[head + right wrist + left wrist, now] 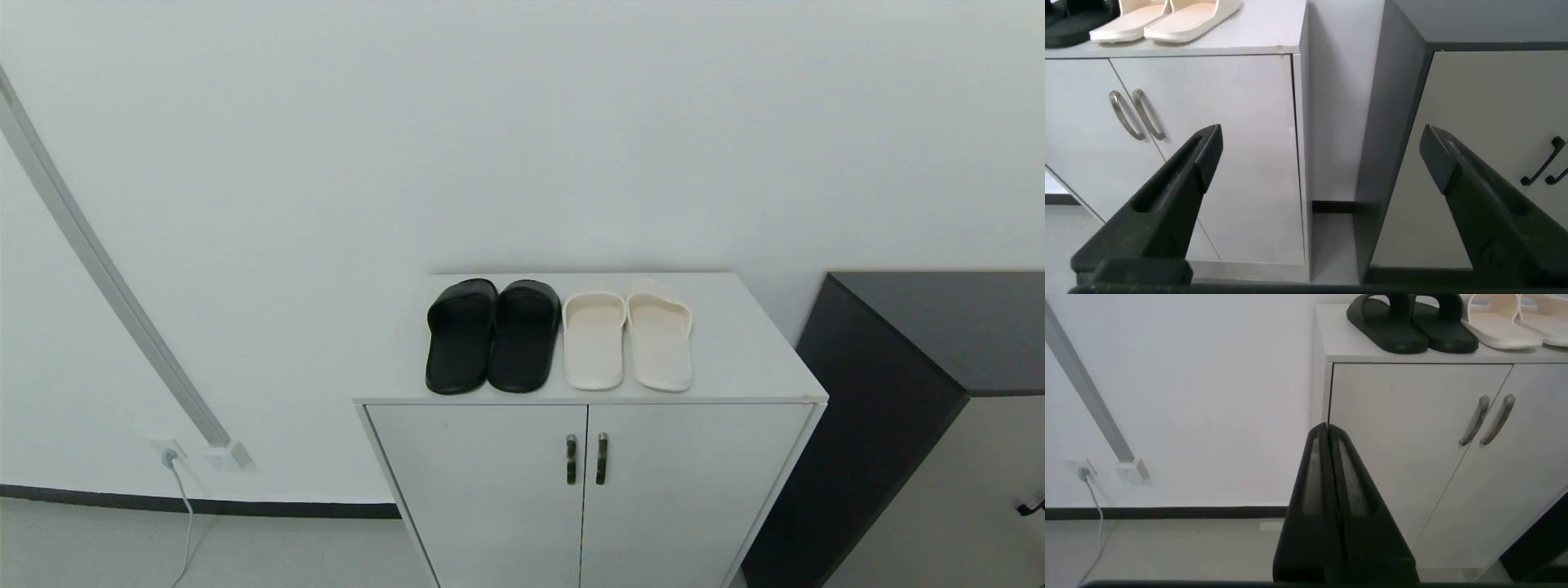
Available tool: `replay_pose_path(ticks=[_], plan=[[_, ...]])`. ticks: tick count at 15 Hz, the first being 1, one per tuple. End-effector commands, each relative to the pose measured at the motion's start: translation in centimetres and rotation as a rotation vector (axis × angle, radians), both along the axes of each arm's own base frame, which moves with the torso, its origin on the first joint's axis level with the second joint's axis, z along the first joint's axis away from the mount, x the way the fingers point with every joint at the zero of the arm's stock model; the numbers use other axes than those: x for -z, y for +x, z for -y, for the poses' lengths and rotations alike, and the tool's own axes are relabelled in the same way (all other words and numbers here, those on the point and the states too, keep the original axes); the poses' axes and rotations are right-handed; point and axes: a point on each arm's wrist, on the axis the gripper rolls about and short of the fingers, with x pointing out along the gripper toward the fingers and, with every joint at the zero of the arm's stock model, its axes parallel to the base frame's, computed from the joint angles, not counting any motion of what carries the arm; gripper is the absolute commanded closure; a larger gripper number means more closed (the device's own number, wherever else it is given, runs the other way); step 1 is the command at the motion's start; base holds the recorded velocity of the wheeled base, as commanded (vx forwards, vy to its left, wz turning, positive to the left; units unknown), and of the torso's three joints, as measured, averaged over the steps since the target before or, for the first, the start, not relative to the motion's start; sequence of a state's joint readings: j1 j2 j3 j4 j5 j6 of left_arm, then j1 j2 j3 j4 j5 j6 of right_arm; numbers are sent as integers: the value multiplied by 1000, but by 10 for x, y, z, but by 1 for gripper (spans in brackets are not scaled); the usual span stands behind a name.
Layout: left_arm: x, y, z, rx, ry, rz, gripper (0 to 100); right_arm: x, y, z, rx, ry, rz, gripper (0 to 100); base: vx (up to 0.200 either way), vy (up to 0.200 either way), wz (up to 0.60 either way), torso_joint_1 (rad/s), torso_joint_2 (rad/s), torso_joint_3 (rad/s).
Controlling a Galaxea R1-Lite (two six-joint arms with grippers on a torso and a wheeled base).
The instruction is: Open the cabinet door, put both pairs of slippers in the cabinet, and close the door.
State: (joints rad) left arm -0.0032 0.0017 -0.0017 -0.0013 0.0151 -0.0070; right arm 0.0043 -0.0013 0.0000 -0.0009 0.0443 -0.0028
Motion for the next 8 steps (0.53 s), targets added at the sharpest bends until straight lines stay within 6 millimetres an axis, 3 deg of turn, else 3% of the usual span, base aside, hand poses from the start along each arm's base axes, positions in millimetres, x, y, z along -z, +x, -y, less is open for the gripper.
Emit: replay_pose_path(ticks=[1,5,7,8], plan=[[0,0,0,3,2,0,100,0,0,0,-1,0,-1,0,0,0,0,0,0,0],[0,0,0,3,5,0,100,-2,0,1,27,-3,16,0,0,0,0,0,0,0],[0,0,0,3,4,0,100,-57,-16,0,-10,27,220,0,0,0,0,0,0,0],[0,0,0,3,5,0,100,-64,-9,-1,-53,-23,125,0,0,0,0,0,0,0]])
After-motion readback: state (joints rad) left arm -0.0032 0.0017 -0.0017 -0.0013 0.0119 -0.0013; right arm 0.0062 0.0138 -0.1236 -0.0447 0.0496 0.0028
